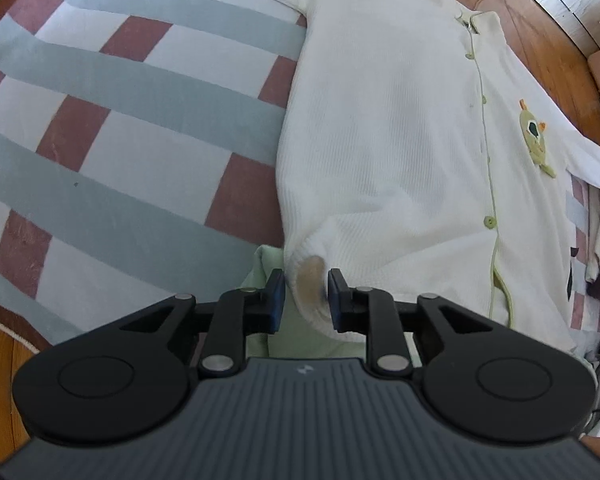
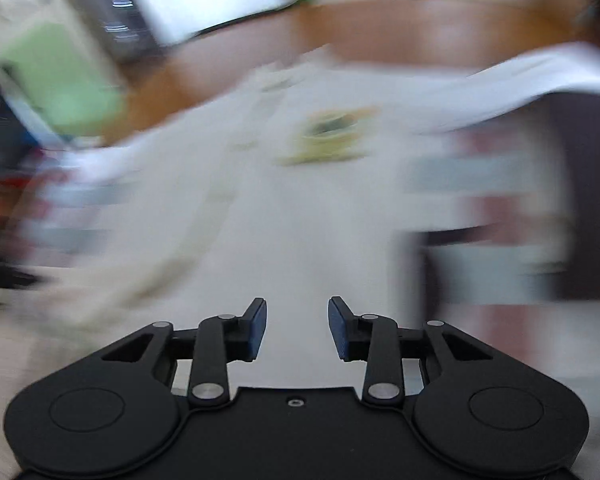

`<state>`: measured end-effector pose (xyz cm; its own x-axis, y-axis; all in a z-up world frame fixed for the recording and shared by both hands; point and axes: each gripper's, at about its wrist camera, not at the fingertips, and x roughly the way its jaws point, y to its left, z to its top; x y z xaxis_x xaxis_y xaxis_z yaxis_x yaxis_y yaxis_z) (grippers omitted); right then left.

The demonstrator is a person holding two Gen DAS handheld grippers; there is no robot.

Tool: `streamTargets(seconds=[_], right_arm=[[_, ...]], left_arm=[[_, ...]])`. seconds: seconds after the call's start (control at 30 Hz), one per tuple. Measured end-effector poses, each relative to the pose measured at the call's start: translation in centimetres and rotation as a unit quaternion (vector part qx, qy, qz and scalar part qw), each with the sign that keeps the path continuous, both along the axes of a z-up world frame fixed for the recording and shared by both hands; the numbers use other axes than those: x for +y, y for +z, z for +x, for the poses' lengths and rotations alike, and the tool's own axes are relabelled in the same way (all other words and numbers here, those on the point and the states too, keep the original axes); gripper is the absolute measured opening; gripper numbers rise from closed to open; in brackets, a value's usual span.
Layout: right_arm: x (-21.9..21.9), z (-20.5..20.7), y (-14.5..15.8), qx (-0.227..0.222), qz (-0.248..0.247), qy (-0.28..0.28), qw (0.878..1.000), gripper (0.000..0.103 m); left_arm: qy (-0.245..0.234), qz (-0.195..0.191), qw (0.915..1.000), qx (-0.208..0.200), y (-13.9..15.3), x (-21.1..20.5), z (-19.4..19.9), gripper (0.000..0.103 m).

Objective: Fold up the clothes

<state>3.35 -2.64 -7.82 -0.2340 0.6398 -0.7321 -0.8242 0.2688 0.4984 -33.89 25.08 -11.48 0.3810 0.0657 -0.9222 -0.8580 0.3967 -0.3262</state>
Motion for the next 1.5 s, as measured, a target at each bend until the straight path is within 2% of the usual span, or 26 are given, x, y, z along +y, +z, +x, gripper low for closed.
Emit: streamTargets(seconds=[0.07,0.1,0.17,0.2,0.27,0.3,0.37,0.43,0.47,0.5,0.53,0.67,0.77,0.83,0.93,1.03,1.13,1.17,1.2,1.27,1.3,1.33,1.37,1.4,1.43,1.5], right_arm=[[4.2,-0.3,-1.9,0.106,-0.011,0.022,0.994,0.041],[6.1,-1.3,-2.8,0.134,-0.028,0.032,0.99,0.042],[9.8,-3.3,-4.6,0.189,-0.062,0.05,0.979,0.043],[11.4,-4.7,-5.3,0.201,-0.081,0.068,0.974,0.043],[13.3,-8.2,-6.4,0.189,-0.125,0.109,0.968,0.044],[14.0,-9.2,-7.0,0.198,-0.136,0.116,0.964,0.044],[14.6,-10.3,-8.3,0.239,-0.145,0.103,0.954,0.052],[14.4,-10.9,-9.0,0.284,-0.14,0.074,0.946,0.056],[14.3,-11.4,-9.0,0.283,-0.137,0.075,0.946,0.056],[14.5,-11.9,-8.7,0.265,-0.133,0.085,0.951,0.049],[14.7,-12.5,-8.5,0.246,-0.128,0.095,0.956,0.004],[13.9,-12.8,-4.2,0.187,-0.055,0.129,0.972,0.005],[11.7,-10.4,-1.6,0.232,-0.02,0.114,0.966,0.006],[10.6,-8.7,-1.4,0.248,-0.025,0.096,0.964,0.005],[9.8,-7.2,-2.8,0.24,-0.055,0.076,0.966,0.005],[10.6,-9.1,-4.6,0.171,-0.095,0.088,0.977,0.005],[11.0,-10.4,-4.3,0.13,-0.095,0.118,0.98,0.005],[11.1,-10.8,-4.0,0.111,-0.094,0.13,0.981,0.005],[11.2,-11.1,-3.5,0.084,-0.092,0.145,0.982,0.006],[11.5,-11.6,-3.2,0.048,-0.105,0.168,0.979,0.009],[11.6,-11.5,-3.6,0.049,-0.12,0.168,0.977,0.01],[11.6,-11.4,-4.1,0.049,-0.136,0.164,0.976,0.01],[11.5,-11.4,-4.4,0.049,-0.145,0.162,0.975,0.01],[11.2,-11.5,-4.5,0.046,-0.145,0.166,0.974,0.01],[10.9,-11.5,-4.5,0.042,-0.144,0.169,0.974,0.01],[10.6,-11.4,-4.2,0.037,-0.138,0.173,0.974,0.01]], left_arm=[[0.018,-0.065,0.9963,-0.054,-1.0,1.1,-0.5,0.034],[0.032,-0.089,0.9929,-0.072,-1.4,1.5,-0.9,0.039],[0.065,-0.131,0.9843,-0.098,-2.3,2.2,-1.6,0.039],[0.064,-0.124,0.9859,-0.092,-2.2,2.3,-1.5,0.038],[0.047,-0.088,0.9927,-0.068,-1.5,2.2,-1.1,0.035],[0.036,-0.068,0.9954,-0.057,-1.0,2.1,-0.8,0.034],[0.024,-0.052,0.9972,-0.047,-0.6,2.2,-0.5,0.031],[0.016,-0.04,0.9982,-0.042,-0.3,2.4,-0.2,0.02],[0.017,-0.034,0.9985,-0.04,-0.2,2.3,0.0,0.016],[0.017,-0.025,0.9988,-0.039,0.0,2.2,0.1,0.01],[0.014,-0.009,0.9991,-0.039,0.2,1.9,0.4,0.007],[-0.025,0.058,0.9977,-0.023,2.4,0.7,1.1,0.004],[-0.051,0.072,0.9955,-0.033,4.0,-0.7,1.1,0.005],[-0.066,0.07,0.9945,-0.043,4.6,-1.7,1.1,0.005],[-0.083,0.044,0.9955,-0.013,2.9,-3.4,1.5,0.005],[-0.095,0.064,0.9918,0.059,0.9,-4.5,2.0,0.005],[-0.089,0.079,0.9903,0.071,1.1,-4.9,1.2,0.008],[-0.08,0.077,0.9919,0.062,1.4,-4.8,0.7,0.008],[-0.068,0.073,0.9938,0.049,1.8,-4.6,0.2,0.011],[-0.043,0.062,0.9968,0.025,2.3,-3.9,-0.6,0.028],[-0.032,0.058,0.9975,0.022,2.3,-3.6,-0.7,0.04],[-0.022,0.054,0.998,0.022,2.3,-3.2,-0.7,0.046],[-0.012,0.051,0.9984,0.021,2.3,-2.9,-0.7,0.047],[-0.002,0.043,0.9989,0.021,2.1,-2.5,-0.7,0.053],[0.007,0.032,0.9993,0.02,1.8,-2.4,-0.4,0.068],[0.028,0.009,0.9995,0.015,0.9,-2.1,0.1,0.085]])
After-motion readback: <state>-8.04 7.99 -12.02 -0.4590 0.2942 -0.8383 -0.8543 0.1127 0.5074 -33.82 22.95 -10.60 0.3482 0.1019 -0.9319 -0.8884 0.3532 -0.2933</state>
